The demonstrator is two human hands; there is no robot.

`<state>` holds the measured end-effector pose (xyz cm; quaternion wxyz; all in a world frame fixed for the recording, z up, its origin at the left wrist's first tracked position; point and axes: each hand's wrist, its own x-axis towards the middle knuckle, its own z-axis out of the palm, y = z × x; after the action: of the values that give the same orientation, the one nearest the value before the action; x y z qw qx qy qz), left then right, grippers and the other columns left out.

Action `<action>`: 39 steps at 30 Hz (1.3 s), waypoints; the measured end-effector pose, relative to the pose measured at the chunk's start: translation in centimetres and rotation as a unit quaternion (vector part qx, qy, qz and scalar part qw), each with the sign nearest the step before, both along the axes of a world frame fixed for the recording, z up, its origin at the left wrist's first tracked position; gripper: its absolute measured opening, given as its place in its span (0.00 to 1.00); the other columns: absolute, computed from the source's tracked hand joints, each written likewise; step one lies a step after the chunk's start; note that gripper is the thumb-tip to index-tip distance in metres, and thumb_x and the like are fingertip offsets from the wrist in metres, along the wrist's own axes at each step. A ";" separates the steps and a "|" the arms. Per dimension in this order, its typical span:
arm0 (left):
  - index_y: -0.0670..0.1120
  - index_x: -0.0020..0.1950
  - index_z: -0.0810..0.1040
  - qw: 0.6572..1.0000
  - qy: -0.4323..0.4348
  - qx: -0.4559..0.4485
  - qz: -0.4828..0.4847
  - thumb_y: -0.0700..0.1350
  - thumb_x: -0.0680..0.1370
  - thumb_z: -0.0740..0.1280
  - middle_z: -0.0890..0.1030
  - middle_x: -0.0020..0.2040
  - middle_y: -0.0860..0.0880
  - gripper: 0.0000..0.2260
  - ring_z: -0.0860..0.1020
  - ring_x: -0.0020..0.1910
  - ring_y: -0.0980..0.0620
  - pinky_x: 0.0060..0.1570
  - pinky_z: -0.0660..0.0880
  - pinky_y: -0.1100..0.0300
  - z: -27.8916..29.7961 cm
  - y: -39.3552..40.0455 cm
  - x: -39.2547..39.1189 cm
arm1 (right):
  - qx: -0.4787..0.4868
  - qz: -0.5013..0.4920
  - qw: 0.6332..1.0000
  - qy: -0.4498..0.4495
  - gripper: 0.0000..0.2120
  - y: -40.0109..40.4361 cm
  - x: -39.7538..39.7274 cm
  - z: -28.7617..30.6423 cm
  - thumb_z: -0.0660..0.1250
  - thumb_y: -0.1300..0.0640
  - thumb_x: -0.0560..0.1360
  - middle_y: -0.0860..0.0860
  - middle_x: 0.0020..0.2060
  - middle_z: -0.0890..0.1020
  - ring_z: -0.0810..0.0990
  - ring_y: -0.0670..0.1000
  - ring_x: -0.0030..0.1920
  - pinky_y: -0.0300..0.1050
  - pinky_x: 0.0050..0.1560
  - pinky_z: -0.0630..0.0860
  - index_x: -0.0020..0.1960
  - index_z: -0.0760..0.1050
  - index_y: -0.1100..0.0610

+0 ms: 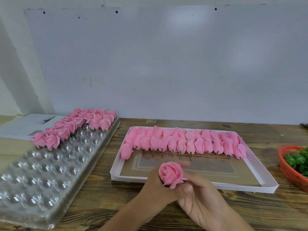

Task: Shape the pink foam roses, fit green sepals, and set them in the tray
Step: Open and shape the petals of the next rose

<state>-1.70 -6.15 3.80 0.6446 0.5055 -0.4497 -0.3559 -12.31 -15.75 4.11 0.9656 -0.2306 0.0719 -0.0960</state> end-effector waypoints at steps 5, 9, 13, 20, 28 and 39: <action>0.61 0.46 0.85 0.999 -0.031 0.024 0.024 0.52 0.64 0.75 0.83 0.58 0.57 0.12 0.81 0.58 0.56 0.50 0.79 0.61 0.9 0.2 0.1 | -0.004 0.056 0.998 0.042 0.23 0.1 0.3 -0.2 0.74 0.70 0.67 0.61 0.56 0.76 0.73 0.53 0.50 0.39 0.39 0.80 0.62 0.77 0.66; 0.54 0.40 0.84 0.999 -0.014 0.023 -0.021 0.50 0.69 0.75 0.84 0.57 0.53 0.03 0.79 0.35 0.58 0.31 0.74 0.66 1.5 0.9 0.2 | -0.003 0.098 0.994 0.048 0.17 0.3 0.2 0.0 0.72 0.70 0.67 0.62 0.45 0.78 0.79 0.54 0.34 0.40 0.29 0.81 0.56 0.80 0.70; 0.52 0.42 0.85 0.998 0.053 0.023 -0.012 0.52 0.71 0.74 0.85 0.54 0.49 0.05 0.81 0.44 0.48 0.42 0.79 0.59 1.3 0.6 0.2 | -0.066 0.045 0.992 0.094 0.14 0.7 0.3 0.2 0.74 0.66 0.67 0.63 0.36 0.78 0.81 0.56 0.30 0.44 0.30 0.82 0.53 0.83 0.68; 0.54 0.52 0.83 0.985 0.164 0.004 0.058 0.52 0.69 0.73 0.85 0.54 0.43 0.12 0.84 0.52 0.48 0.49 0.80 0.56 1.0 0.3 0.7 | -0.178 -0.062 0.978 0.087 0.13 1.7 0.7 0.2 0.71 0.59 0.67 0.62 0.43 0.83 0.84 0.53 0.39 0.44 0.40 0.82 0.50 0.85 0.61; 0.52 0.50 0.83 0.990 0.134 -0.010 0.053 0.49 0.70 0.74 0.83 0.43 0.46 0.10 0.82 0.44 0.51 0.47 0.79 0.58 0.3 0.0 0.2 | -0.114 -0.043 0.988 0.095 0.12 1.6 0.8 -0.2 0.70 0.62 0.69 0.61 0.47 0.82 0.83 0.52 0.39 0.43 0.40 0.83 0.51 0.85 0.59; 0.50 0.49 0.83 0.963 0.246 -0.039 0.099 0.49 0.74 0.74 0.73 0.33 0.49 0.05 0.77 0.38 0.52 0.41 0.77 0.55 0.3 -0.4 1.2 | -0.395 -0.203 0.869 0.219 0.10 2.9 1.2 -0.9 0.76 0.61 0.70 0.52 0.38 0.86 0.83 0.47 0.36 0.38 0.36 0.79 0.50 0.79 0.58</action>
<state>-0.47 -6.58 4.10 0.7869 0.4187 -0.2386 -0.3854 -11.08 -12.88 3.20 0.7123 -0.5885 0.2829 -0.2572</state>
